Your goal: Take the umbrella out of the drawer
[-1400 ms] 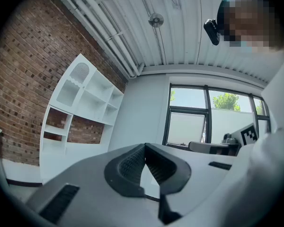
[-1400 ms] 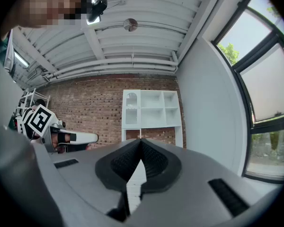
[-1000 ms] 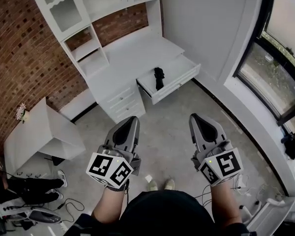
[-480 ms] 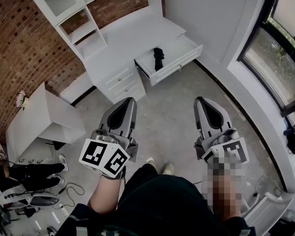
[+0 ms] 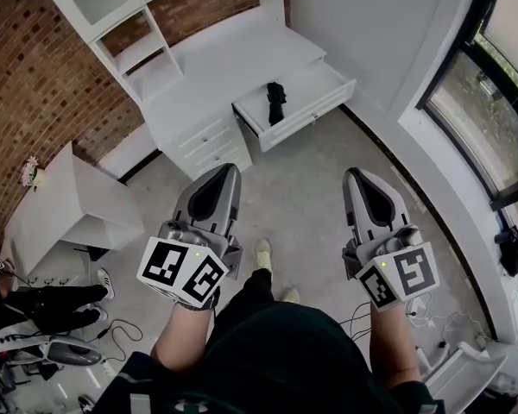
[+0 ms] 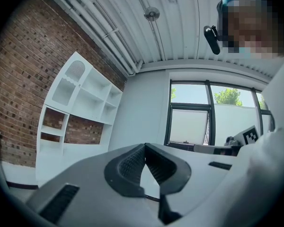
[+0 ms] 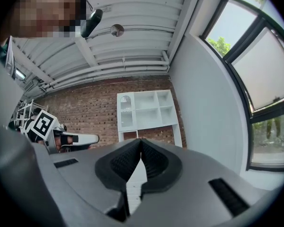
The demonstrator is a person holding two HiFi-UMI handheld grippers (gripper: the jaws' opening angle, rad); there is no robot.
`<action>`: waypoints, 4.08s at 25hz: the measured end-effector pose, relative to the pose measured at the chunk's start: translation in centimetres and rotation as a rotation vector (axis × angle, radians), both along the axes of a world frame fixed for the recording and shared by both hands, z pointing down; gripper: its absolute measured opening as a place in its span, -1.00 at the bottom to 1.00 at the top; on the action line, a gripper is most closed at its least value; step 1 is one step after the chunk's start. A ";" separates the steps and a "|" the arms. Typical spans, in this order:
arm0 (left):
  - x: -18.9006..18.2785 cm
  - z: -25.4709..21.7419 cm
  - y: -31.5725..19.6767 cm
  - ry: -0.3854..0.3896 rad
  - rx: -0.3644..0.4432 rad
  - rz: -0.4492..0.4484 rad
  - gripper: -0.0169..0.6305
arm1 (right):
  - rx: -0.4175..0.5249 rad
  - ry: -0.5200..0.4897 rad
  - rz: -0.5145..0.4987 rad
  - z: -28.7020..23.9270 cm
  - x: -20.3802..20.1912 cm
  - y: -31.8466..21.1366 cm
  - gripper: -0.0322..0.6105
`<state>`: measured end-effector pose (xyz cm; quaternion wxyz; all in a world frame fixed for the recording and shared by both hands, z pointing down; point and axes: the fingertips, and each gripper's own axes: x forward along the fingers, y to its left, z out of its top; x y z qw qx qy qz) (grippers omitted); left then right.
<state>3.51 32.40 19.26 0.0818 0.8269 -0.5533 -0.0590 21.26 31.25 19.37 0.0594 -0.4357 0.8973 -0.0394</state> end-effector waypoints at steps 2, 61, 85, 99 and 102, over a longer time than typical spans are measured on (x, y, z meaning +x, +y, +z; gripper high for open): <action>-0.5 0.2 -1.2 0.002 0.001 0.004 -0.93 | -0.001 0.005 0.003 0.1 -0.6 -1.1 -0.89; -13.1 15.0 -47.5 -0.017 -0.161 -0.013 -0.93 | -0.266 0.111 -0.056 15.5 -18.3 -48.8 -0.89; -10.7 36.8 -57.2 -0.024 -0.440 -0.058 -0.93 | -0.724 0.265 -0.147 42.9 -19.7 -59.5 -0.88; -12.4 42.8 -58.9 0.018 -0.529 -0.129 -0.93 | -0.987 0.260 -0.067 53.6 -20.5 -61.9 -0.57; -13.3 43.2 -58.8 0.018 -0.544 -0.147 -0.93 | -1.040 0.258 -0.035 55.3 -20.6 -62.2 -0.50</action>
